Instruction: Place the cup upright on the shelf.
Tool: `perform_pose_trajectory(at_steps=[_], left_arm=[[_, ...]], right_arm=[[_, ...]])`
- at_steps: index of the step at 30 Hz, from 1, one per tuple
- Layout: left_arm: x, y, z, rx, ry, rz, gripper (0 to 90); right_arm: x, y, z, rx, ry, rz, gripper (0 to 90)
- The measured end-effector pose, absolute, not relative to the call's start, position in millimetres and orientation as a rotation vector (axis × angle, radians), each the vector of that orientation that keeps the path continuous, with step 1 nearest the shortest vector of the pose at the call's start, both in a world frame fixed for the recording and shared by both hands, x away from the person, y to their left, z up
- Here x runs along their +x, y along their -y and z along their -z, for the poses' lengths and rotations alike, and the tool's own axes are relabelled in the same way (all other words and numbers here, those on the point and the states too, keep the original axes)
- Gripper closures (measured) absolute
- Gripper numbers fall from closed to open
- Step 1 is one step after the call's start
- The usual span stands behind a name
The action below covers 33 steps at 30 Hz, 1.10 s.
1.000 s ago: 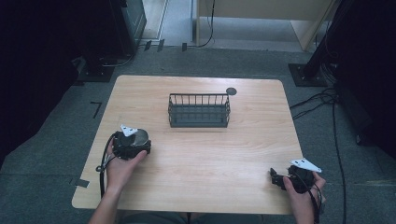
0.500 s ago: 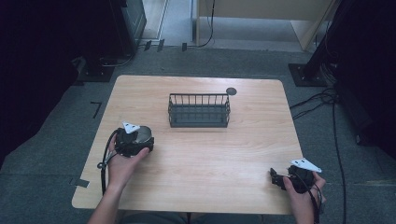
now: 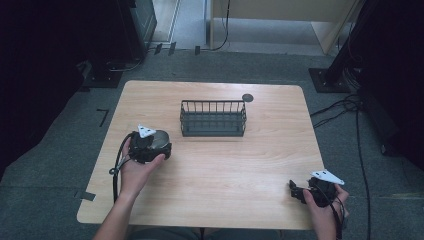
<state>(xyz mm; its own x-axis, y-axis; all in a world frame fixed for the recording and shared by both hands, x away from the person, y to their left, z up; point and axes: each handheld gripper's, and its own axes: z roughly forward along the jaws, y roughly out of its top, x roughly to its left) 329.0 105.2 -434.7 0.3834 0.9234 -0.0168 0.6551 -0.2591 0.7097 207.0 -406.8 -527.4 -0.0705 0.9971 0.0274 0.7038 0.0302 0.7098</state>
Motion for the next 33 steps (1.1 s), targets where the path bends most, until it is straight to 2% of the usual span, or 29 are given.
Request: perform_pose_trajectory(at_steps=[33], left_arm=[[351.1, -67.0, 391.2, 2.009, -1.235, -0.498, 18.9]], right_arm=[[207.0, 406.8, 527.4, 1.721, -1.826, -0.788, 0.0]])
